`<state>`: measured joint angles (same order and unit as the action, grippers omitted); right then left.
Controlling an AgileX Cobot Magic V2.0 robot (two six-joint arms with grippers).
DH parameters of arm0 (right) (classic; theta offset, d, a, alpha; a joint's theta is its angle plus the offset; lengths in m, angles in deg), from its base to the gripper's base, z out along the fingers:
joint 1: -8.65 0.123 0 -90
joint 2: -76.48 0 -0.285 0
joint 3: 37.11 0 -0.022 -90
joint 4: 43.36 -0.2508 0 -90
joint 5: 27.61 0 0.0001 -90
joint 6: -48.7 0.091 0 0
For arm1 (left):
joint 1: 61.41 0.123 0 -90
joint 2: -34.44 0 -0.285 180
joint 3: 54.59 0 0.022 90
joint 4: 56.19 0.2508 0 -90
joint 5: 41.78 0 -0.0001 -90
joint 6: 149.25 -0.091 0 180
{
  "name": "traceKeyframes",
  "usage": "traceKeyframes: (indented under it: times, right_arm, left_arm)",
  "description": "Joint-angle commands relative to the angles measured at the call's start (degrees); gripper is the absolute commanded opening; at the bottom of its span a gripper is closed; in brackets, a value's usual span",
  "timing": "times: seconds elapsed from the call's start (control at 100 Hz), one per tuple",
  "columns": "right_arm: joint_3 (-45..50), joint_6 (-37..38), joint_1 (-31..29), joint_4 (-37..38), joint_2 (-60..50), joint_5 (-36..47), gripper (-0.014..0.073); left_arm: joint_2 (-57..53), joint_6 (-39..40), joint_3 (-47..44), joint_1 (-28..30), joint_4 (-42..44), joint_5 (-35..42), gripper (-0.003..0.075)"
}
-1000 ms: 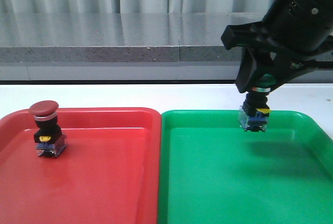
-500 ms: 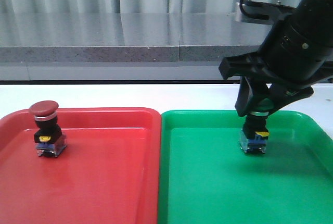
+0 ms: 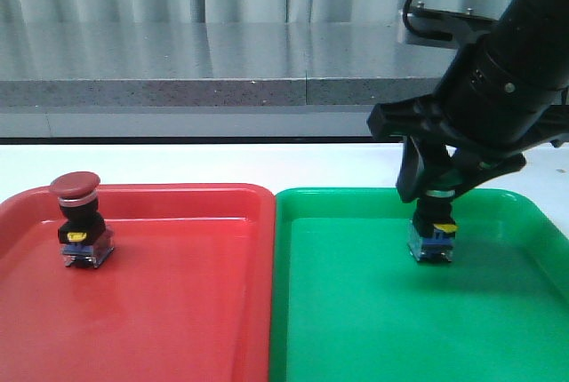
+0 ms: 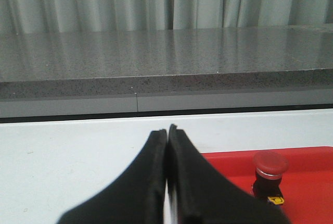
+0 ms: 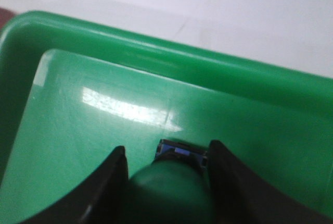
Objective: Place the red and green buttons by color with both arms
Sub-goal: 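Open the right gripper and raise it away from the button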
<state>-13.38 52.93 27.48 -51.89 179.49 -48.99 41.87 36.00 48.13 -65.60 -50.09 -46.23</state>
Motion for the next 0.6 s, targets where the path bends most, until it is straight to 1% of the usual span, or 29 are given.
traceKeyframes:
  times: [0.0, 0.1, 0.17, 0.39, 0.59]
  right_arm:
    - [-1.09, -0.02, 0.11, 0.07, -1.56, 1.15, 0.0424]
    - [-1.09, 0.02, 0.11, -0.59, -1.56, 1.15, 0.0492]
    - [-1.09, 0.02, 0.11, -0.86, -1.79, 1.15, 0.0513]
    - [-1.09, 0.02, 0.11, -0.86, -4.43, 1.88, 0.0512]
    - [-1.09, 0.02, 0.11, -0.34, -10.07, 2.37, 0.051]
  left_arm:
    - [-1.67, 0.42, -2.49, 0.2, -0.05, 5.23, -0.002]
    - [-1.67, 0.42, -2.49, 0.2, -0.05, 5.23, -0.0019]
    - [-1.67, 0.42, -2.49, 0.2, -0.05, 5.23, -0.0019]
    - [-1.67, 0.42, -2.49, 0.2, -0.05, 5.23, -0.0019]
    - [-1.67, 0.42, -2.49, 0.2, -0.05, 5.23, -0.0019]
